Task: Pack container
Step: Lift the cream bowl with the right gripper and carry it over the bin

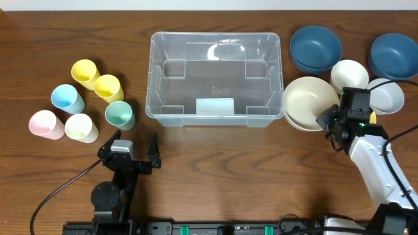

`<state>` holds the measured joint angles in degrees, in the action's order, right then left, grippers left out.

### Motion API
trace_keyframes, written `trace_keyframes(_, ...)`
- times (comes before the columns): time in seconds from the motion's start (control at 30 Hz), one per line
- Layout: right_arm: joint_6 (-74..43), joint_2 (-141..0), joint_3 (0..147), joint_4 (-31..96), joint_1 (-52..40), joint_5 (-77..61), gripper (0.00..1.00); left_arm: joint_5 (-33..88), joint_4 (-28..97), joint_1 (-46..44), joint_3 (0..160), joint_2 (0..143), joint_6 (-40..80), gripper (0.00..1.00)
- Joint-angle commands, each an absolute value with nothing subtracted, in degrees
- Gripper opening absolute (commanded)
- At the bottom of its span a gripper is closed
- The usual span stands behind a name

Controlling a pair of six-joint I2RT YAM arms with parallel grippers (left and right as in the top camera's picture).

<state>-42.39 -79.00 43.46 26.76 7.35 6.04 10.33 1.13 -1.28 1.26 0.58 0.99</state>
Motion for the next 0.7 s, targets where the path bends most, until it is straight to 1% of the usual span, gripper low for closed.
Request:
trace_keyframes(0.0,-40.27,-77.87,45.65,26.68,9.21,7.11,0.01,11.16,3.01,-1.04,0.23,0.27,0.01,0.98)
trace_keyframes(0.23,-35.68,-74.3,49.58,28.84,11.84,5.93,0.01,11.16,3.01,-1.04,0.23,0.27,0.01,0.98)
trace_keyframes(0.4,-31.38,-69.71,58.13,35.7,11.53,5.32,0.01,11.16,3.01,-1.04,0.23,0.27,0.01,0.98)
trace_keyframes(0.53,-26.41,-67.18,65.41,38.74,9.98,-2.59,0.02,11.16,3.01,-1.04,0.23,0.27,0.01,0.98)
trace_keyframes(0.67,-25.89,-66.74,70.43,38.48,6.09,-11.33,0.03,11.14,3.01,-1.04,0.23,0.27,0.01,0.98)
